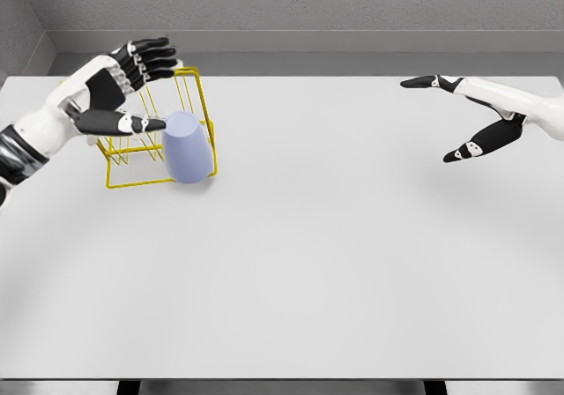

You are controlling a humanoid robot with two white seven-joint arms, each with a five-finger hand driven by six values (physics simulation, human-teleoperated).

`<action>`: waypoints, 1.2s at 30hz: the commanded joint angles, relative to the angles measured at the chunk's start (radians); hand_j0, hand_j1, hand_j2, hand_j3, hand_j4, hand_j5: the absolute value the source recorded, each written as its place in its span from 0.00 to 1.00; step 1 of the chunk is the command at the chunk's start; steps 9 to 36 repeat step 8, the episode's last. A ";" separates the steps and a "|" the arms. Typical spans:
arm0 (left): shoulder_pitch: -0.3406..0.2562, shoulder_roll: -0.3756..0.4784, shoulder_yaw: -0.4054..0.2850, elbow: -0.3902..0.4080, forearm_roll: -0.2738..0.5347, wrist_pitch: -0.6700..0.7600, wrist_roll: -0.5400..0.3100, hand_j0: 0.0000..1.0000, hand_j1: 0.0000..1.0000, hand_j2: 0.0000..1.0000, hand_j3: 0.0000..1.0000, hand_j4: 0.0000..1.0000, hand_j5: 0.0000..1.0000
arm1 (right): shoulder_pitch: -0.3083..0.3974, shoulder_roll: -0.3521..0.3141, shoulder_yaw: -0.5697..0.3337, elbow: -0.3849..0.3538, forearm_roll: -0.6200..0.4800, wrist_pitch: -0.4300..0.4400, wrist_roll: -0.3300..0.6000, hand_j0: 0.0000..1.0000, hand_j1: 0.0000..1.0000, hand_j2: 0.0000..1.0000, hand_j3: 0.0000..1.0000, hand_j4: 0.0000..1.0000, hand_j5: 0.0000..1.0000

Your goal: Place the cup on the cup holder with both arms

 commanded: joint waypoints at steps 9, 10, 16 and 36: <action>0.158 0.163 0.119 -0.201 0.138 -0.006 0.000 1.00 1.00 1.00 1.00 1.00 1.00 | 0.002 -0.002 -0.001 0.000 -0.007 0.001 0.000 1.00 1.00 1.00 1.00 1.00 1.00; 0.158 0.163 0.119 -0.201 0.138 -0.006 0.000 1.00 1.00 1.00 1.00 1.00 1.00 | 0.002 -0.002 -0.001 0.000 -0.007 0.001 0.000 1.00 1.00 1.00 1.00 1.00 1.00; 0.158 0.163 0.119 -0.201 0.138 -0.006 0.000 1.00 1.00 1.00 1.00 1.00 1.00 | 0.002 -0.002 -0.001 0.000 -0.007 0.001 0.000 1.00 1.00 1.00 1.00 1.00 1.00; 0.158 0.163 0.119 -0.201 0.138 -0.006 0.000 1.00 1.00 1.00 1.00 1.00 1.00 | 0.002 -0.002 -0.001 0.000 -0.007 0.001 0.000 1.00 1.00 1.00 1.00 1.00 1.00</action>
